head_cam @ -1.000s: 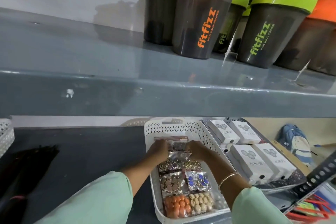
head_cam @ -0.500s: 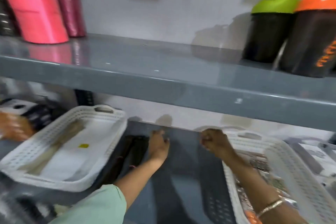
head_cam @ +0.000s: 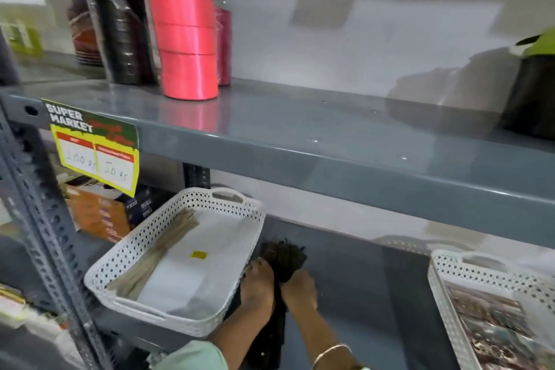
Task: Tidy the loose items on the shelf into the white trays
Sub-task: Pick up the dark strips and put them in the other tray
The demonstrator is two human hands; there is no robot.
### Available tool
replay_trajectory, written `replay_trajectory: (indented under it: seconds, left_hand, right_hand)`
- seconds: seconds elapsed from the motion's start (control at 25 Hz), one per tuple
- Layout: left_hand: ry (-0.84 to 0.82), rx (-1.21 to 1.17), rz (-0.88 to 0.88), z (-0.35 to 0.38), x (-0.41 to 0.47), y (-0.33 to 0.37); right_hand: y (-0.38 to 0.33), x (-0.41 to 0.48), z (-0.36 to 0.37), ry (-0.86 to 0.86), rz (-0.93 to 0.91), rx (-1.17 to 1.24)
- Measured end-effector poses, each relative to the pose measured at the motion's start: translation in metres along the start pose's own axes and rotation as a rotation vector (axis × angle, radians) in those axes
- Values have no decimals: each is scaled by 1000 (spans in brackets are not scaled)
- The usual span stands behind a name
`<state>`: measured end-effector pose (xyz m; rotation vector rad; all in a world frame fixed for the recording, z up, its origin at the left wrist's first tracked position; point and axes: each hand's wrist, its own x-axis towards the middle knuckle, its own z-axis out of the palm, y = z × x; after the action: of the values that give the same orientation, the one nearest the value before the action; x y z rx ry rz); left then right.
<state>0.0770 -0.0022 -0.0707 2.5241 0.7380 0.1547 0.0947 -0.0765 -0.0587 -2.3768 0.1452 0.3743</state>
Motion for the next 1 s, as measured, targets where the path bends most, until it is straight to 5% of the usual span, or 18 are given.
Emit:
replay_trajectory:
  seconds: [0.2,0.44,0.6,0.84,1.0]
  left_hand:
    - [-156,35,-71,-10,3,12]
    - [-298,-364,-98,-36,4,24]
    - [-314,-692,35,-105,15,37]
    - [-188,-777,193,-194,57,-9]
    - [-279,-669,-28,-173,90,-78]
  right_hand:
    - [3,2,-14,22,40,138]
    - [2,-2,-63,-134,131,789]
    - [-45,-13,-98,-196,-30,947]
    - [-133,-22,-52,-175,-135,1069]
    - [-140,-6,38,-14,-28,726]
